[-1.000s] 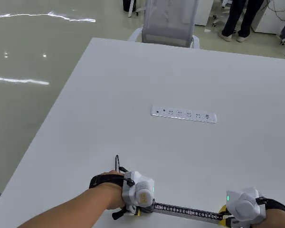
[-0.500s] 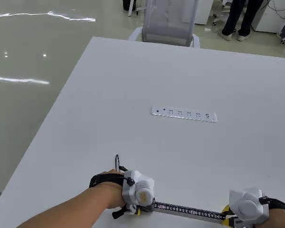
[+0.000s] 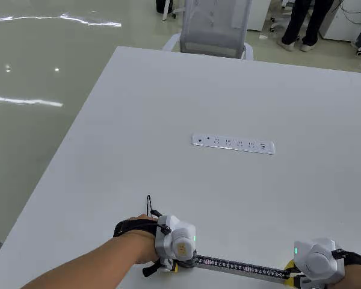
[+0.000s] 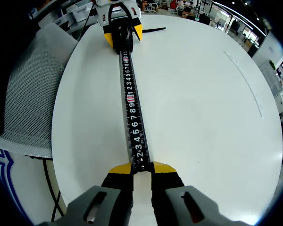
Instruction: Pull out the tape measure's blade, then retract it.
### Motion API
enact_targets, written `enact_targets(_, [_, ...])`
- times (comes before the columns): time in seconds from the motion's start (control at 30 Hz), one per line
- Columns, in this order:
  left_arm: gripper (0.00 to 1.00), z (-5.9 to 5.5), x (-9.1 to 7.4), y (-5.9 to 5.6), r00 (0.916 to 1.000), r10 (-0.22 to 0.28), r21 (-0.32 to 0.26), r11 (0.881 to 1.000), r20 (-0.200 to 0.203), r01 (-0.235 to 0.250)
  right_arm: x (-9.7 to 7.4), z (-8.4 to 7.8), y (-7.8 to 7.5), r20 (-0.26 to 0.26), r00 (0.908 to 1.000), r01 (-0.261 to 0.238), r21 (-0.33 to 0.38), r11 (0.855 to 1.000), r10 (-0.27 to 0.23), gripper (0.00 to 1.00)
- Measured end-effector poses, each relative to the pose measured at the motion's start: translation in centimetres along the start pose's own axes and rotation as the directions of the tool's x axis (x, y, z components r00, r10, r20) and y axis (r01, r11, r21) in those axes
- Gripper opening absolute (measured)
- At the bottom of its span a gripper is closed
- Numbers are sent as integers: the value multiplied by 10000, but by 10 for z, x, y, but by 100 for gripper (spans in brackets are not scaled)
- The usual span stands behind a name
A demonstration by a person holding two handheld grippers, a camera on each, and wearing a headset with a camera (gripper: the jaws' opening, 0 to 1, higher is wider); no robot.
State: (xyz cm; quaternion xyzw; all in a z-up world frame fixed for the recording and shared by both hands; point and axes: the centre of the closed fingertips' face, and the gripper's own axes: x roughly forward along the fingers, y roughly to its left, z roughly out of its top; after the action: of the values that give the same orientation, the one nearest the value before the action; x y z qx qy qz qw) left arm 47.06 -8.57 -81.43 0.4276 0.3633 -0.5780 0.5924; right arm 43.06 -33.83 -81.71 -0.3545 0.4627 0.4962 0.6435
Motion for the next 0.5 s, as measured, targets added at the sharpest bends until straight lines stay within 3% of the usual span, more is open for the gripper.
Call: enact_targets(0.5, [39, 0, 0, 1, 10000, 15, -12, 10000, -3, -15, 1, 4, 1, 246, 9997, 54, 360, 9993, -63, 14])
